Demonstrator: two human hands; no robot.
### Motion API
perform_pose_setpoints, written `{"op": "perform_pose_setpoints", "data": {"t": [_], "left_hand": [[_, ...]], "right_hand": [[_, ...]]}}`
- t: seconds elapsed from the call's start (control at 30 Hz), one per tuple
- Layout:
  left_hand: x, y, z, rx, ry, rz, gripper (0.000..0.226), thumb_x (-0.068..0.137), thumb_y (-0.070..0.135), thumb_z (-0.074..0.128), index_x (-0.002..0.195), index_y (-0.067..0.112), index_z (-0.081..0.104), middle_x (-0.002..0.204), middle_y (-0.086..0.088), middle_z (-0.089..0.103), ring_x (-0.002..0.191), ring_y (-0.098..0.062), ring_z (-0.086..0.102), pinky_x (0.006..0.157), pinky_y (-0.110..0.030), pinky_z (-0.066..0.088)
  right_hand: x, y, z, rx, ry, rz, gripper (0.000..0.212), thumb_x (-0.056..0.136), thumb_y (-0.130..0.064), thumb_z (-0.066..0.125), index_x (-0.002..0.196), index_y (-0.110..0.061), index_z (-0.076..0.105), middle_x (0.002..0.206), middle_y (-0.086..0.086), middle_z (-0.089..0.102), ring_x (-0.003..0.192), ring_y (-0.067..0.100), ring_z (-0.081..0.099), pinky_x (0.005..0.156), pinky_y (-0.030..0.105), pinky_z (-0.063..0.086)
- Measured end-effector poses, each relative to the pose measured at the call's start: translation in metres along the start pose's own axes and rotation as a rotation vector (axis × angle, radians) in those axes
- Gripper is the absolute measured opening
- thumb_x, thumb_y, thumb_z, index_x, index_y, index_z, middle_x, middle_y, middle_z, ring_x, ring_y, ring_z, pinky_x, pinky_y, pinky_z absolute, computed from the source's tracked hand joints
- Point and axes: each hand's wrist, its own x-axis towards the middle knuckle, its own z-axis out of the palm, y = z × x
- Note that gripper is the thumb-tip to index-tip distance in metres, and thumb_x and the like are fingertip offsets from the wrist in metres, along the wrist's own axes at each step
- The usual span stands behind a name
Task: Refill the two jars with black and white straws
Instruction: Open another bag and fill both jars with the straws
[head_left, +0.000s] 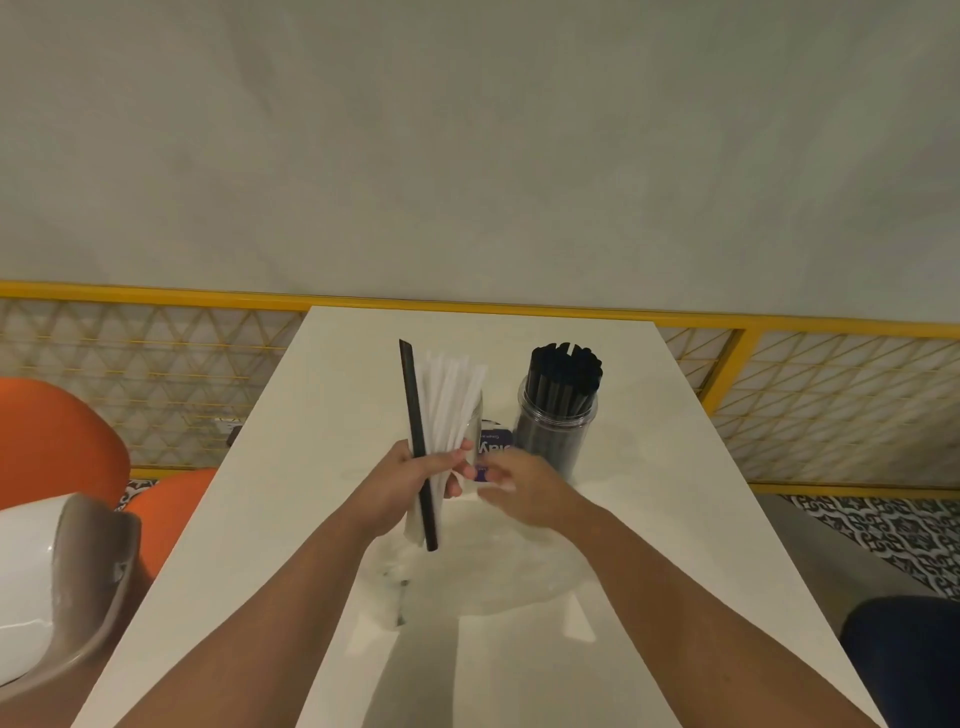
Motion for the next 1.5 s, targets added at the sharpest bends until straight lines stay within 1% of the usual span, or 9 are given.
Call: {"op": "perform_pose_setpoints", "data": {"t": [0.1, 0.2, 0.33, 0.47, 0.57, 0.7, 0.9, 1.33, 1.5], "left_hand": [[0.0, 0.007, 0.004, -0.023, -0.068, -0.015, 0.017, 0.091, 0.01, 0.055, 0.104, 0.007, 0.065, 0.081, -0.014, 0.067, 0.056, -0.018, 0.055, 0.061, -0.024, 0.05], [0.0, 0.009, 0.008, -0.036, -0.124, -0.028, 0.018, 0.093, 0.012, 0.052, 0.107, 0.009, 0.063, 0.083, -0.017, 0.066, 0.056, -0.02, 0.053, 0.061, -0.027, 0.048], [-0.003, 0.013, 0.014, -0.09, -0.147, -0.058, 0.019, 0.096, 0.015, 0.048, 0.103, 0.009, 0.065, 0.08, -0.015, 0.068, 0.053, -0.018, 0.054, 0.057, -0.024, 0.048], [-0.002, 0.012, 0.011, -0.131, -0.098, -0.071, 0.031, 0.097, 0.026, 0.046, 0.104, 0.003, 0.066, 0.089, -0.019, 0.07, 0.059, -0.02, 0.06, 0.059, -0.027, 0.05], [0.001, 0.008, 0.01, -0.212, 0.0, -0.09, 0.028, 0.096, 0.025, 0.049, 0.105, 0.005, 0.066, 0.092, -0.018, 0.072, 0.073, -0.024, 0.069, 0.069, -0.031, 0.056], [0.008, 0.004, 0.005, -0.244, 0.184, -0.091, 0.025, 0.093, 0.022, 0.055, 0.106, 0.003, 0.066, 0.098, -0.018, 0.073, 0.093, -0.031, 0.069, 0.09, -0.041, 0.053], [0.01, 0.006, -0.012, -0.315, 0.34, -0.116, 0.021, 0.097, 0.013, 0.045, 0.099, -0.002, 0.062, 0.091, -0.022, 0.07, 0.08, -0.03, 0.071, 0.074, -0.039, 0.059], [0.013, 0.019, -0.024, -0.31, 0.305, -0.081, 0.02, 0.097, 0.013, 0.045, 0.097, 0.004, 0.063, 0.092, -0.018, 0.071, 0.079, -0.026, 0.071, 0.077, -0.036, 0.057], [0.016, 0.018, -0.026, -0.307, 0.319, -0.092, 0.02, 0.097, 0.013, 0.047, 0.098, 0.003, 0.063, 0.092, -0.018, 0.071, 0.079, -0.027, 0.071, 0.077, -0.036, 0.057]], "right_hand": [[0.006, -0.03, -0.015, 0.594, 0.066, -0.009, 0.032, 0.084, -0.004, 0.054, 0.116, -0.01, 0.058, 0.093, 0.016, 0.06, 0.077, 0.022, 0.057, 0.076, 0.037, 0.048], [0.008, -0.047, -0.022, 0.803, 0.038, 0.001, 0.029, 0.086, -0.003, 0.052, 0.114, -0.007, 0.057, 0.101, 0.021, 0.063, 0.067, 0.023, 0.059, 0.057, 0.028, 0.051], [0.01, -0.057, -0.022, 0.827, 0.041, 0.006, 0.009, 0.093, -0.02, 0.056, 0.096, -0.018, 0.064, 0.095, 0.007, 0.071, 0.073, 0.018, 0.068, 0.055, 0.029, 0.055], [0.017, -0.058, -0.017, 0.823, 0.095, 0.109, 0.021, 0.093, -0.029, 0.054, 0.101, -0.012, 0.062, 0.087, 0.015, 0.069, 0.062, 0.028, 0.061, 0.059, 0.041, 0.047], [0.023, -0.062, -0.013, 0.831, 0.164, 0.181, 0.027, 0.096, -0.031, 0.047, 0.11, -0.009, 0.055, 0.086, 0.008, 0.066, 0.064, 0.023, 0.062, 0.053, 0.03, 0.049], [0.03, -0.07, -0.011, 0.966, 0.315, 0.216, 0.019, 0.099, -0.023, 0.042, 0.105, -0.006, 0.048, 0.08, 0.004, 0.066, 0.073, 0.022, 0.066, 0.067, 0.035, 0.059], [0.04, -0.077, -0.034, 1.025, 0.464, 0.196, 0.01, 0.1, -0.016, 0.039, 0.105, -0.008, 0.044, 0.075, 0.004, 0.055, 0.063, 0.013, 0.059, 0.062, 0.019, 0.051], [0.101, -0.102, -0.085, 0.982, 0.644, 0.01, 0.007, 0.101, -0.015, 0.034, 0.1, -0.009, 0.038, 0.071, 0.002, 0.047, 0.059, 0.013, 0.051, 0.065, 0.021, 0.047], [0.104, -0.095, -0.063, 0.774, 0.653, -0.12, 0.008, 0.102, -0.016, 0.032, 0.102, -0.01, 0.038, 0.076, 0.001, 0.05, 0.066, 0.008, 0.055, 0.06, 0.006, 0.044]]}}
